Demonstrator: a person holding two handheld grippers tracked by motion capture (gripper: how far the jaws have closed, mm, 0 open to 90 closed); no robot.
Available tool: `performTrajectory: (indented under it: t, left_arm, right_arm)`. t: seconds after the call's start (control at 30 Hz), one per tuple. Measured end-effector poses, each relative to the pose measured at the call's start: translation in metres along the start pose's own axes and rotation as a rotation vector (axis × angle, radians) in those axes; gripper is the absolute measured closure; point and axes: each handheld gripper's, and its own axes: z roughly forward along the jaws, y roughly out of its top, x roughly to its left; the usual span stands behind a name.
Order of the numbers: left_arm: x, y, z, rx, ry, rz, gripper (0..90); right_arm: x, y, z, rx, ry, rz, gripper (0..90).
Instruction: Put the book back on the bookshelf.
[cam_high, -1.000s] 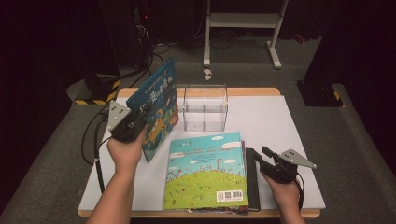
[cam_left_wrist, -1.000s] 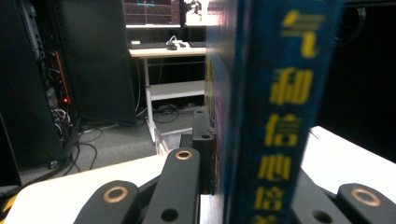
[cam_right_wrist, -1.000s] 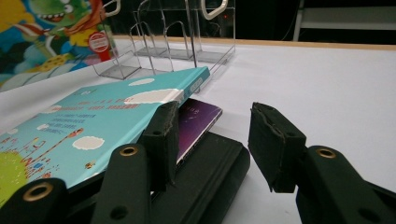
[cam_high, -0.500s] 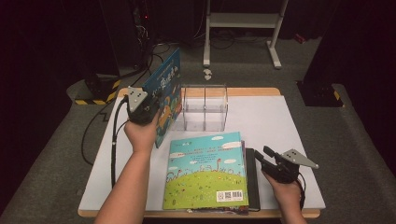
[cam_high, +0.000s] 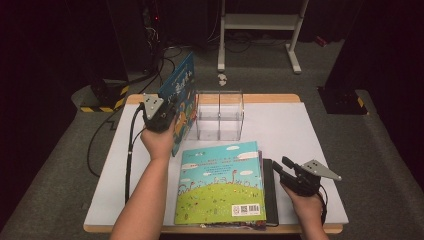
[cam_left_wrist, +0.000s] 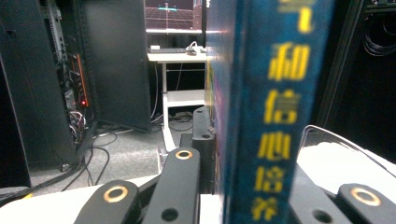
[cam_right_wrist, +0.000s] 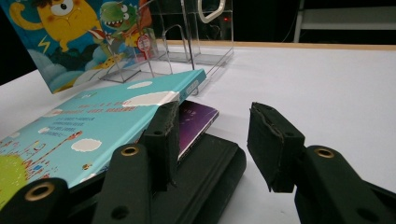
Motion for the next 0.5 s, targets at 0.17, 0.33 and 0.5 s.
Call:
performTrajectory:
  t: [0.17, 0.33, 0.5]
  left_arm:
    - [-0.002, -0.005, -0.007, -0.002, -0.012, 0.024, 82.8]
    - [0.001, -0.007, -0.014, 0.006, -0.011, 0.013, 82.2]
    - [0.005, -0.004, -0.018, 0.031, -0.009, -0.002, 80.9]
  right_arm:
    - [0.000, 0.000, 0.000, 0.001, 0.002, -0.001, 53.0]
    - [0.002, 0.000, 0.001, 0.002, 0.004, -0.003, 52.9]
    - [0.003, -0.001, 0.002, 0.008, 0.006, -0.007, 52.9]
